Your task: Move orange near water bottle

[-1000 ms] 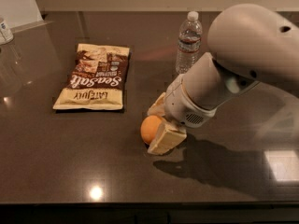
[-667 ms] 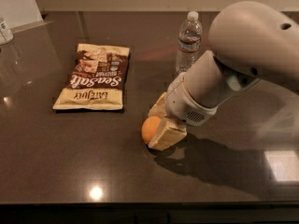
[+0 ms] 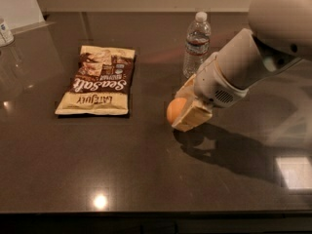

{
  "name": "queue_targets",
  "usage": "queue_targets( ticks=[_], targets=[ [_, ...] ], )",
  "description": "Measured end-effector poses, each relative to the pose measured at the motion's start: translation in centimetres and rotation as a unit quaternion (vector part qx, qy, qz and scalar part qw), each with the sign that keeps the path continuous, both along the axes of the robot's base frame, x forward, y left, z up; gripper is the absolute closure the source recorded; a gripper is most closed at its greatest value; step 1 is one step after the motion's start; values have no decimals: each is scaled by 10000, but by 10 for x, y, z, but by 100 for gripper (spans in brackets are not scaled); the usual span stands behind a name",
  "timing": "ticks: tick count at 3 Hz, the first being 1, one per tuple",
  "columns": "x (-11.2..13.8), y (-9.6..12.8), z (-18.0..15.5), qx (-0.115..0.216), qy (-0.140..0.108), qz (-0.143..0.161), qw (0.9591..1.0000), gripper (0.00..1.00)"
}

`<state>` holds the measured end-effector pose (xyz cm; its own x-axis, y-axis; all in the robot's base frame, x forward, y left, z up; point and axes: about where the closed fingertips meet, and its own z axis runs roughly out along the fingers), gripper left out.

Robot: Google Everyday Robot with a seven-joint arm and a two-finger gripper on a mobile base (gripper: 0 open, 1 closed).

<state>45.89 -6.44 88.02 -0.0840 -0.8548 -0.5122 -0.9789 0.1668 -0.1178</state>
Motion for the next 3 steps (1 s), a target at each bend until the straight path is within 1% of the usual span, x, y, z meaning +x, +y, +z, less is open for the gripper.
queue_targets(
  ticks=[1, 2, 3],
  targets=[
    [37, -29, 11, 77, 7, -503, 9987, 100],
    [71, -48, 18, 175, 42, -949, 9953, 100],
    [96, -66, 16, 223, 61, -1345, 9906, 100]
  ],
)
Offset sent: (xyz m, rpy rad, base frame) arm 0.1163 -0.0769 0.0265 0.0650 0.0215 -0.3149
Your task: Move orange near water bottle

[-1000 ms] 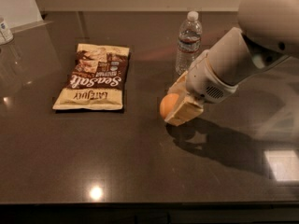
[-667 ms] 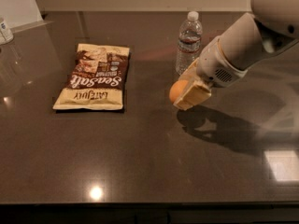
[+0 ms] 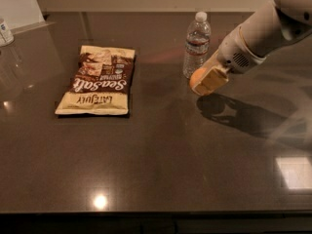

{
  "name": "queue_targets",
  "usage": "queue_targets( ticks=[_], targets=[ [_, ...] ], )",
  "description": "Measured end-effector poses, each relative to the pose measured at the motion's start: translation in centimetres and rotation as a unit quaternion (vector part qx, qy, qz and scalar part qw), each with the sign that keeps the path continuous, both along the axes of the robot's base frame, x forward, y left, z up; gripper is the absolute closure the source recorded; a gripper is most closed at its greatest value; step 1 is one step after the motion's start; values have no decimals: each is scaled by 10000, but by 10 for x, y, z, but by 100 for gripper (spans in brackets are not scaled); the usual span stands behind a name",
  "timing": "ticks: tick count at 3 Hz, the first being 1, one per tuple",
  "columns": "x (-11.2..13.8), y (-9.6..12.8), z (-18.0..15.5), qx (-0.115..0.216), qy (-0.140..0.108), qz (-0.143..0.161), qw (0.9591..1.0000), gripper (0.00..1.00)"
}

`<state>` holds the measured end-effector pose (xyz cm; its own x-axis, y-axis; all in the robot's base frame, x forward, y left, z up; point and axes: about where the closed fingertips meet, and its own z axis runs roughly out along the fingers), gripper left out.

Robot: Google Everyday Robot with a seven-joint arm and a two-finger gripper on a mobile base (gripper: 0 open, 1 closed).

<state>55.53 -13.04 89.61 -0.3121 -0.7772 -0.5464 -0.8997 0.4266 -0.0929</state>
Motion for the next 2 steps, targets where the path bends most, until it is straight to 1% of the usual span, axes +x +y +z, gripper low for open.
queue_targets(
  ticks=[1, 2],
  targets=[
    [16, -11, -10, 106, -10, -304, 9995, 100],
    [28, -21, -22, 240, -22, -587, 9980, 100]
  ],
)
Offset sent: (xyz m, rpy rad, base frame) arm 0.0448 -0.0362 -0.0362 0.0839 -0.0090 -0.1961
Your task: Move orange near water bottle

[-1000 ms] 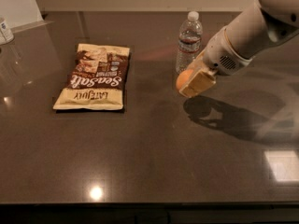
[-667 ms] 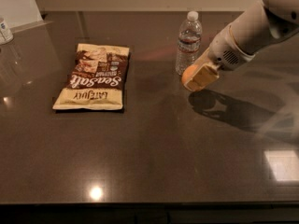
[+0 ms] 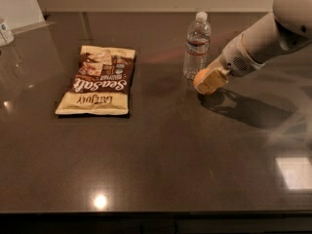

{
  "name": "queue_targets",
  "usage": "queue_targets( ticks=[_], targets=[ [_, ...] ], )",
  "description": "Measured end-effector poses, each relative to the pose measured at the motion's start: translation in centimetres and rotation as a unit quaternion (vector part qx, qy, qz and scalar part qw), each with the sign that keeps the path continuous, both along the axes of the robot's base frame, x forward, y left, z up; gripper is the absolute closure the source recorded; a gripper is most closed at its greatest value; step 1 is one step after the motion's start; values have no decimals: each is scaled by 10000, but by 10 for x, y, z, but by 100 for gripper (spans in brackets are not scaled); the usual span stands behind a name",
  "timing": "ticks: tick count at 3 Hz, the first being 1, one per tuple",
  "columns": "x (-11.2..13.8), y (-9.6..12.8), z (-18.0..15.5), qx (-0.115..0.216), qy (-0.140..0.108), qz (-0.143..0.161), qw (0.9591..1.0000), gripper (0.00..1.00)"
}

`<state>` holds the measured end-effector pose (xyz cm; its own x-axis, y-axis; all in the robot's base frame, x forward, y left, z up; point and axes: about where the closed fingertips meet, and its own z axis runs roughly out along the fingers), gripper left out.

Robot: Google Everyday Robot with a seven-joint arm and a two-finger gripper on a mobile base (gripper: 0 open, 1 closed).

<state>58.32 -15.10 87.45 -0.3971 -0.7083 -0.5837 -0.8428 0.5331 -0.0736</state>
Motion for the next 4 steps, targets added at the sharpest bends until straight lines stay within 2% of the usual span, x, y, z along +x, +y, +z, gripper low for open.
queue_targets(
  ticks=[1, 2, 4],
  targets=[
    [13, -8, -5, 150, -52, -251, 9996, 100],
    [21, -15, -9, 255, -88, -414, 9988, 87],
    [27, -22, -17, 364, -99, -541, 9978, 39]
  ],
)
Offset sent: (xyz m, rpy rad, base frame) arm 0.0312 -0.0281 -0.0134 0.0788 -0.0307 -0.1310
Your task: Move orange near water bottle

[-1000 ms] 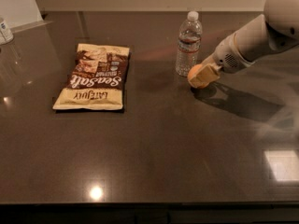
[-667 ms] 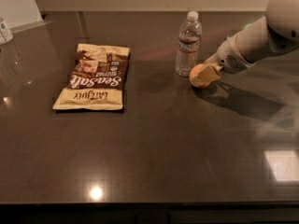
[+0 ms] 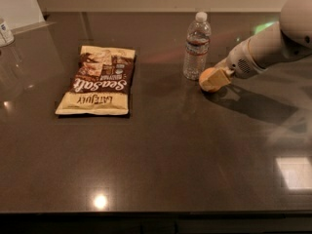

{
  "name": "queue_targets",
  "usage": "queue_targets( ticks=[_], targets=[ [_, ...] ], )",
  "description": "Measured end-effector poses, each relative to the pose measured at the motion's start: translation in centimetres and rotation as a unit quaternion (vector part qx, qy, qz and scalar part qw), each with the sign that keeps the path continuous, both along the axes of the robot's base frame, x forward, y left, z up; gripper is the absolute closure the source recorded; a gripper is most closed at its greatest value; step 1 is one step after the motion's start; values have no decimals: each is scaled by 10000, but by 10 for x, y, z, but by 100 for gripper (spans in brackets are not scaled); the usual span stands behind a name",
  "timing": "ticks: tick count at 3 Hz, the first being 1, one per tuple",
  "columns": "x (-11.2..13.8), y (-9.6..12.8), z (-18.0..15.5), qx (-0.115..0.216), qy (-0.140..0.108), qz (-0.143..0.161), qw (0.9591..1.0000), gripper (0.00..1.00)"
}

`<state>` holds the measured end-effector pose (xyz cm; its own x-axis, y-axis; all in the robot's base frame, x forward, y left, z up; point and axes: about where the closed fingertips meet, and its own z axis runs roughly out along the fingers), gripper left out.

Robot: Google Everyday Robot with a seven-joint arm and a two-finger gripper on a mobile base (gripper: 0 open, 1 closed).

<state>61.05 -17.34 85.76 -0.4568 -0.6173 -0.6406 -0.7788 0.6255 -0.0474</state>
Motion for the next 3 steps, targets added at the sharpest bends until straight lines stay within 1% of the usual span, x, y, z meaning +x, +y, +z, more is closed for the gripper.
queue_targets(
  ticks=[1, 2, 3],
  targets=[
    [0, 1, 2, 157, -90, 36, 9998, 17],
    [0, 3, 1, 161, -82, 54, 9998, 0],
    [0, 3, 1, 161, -82, 54, 9998, 0]
  ],
)
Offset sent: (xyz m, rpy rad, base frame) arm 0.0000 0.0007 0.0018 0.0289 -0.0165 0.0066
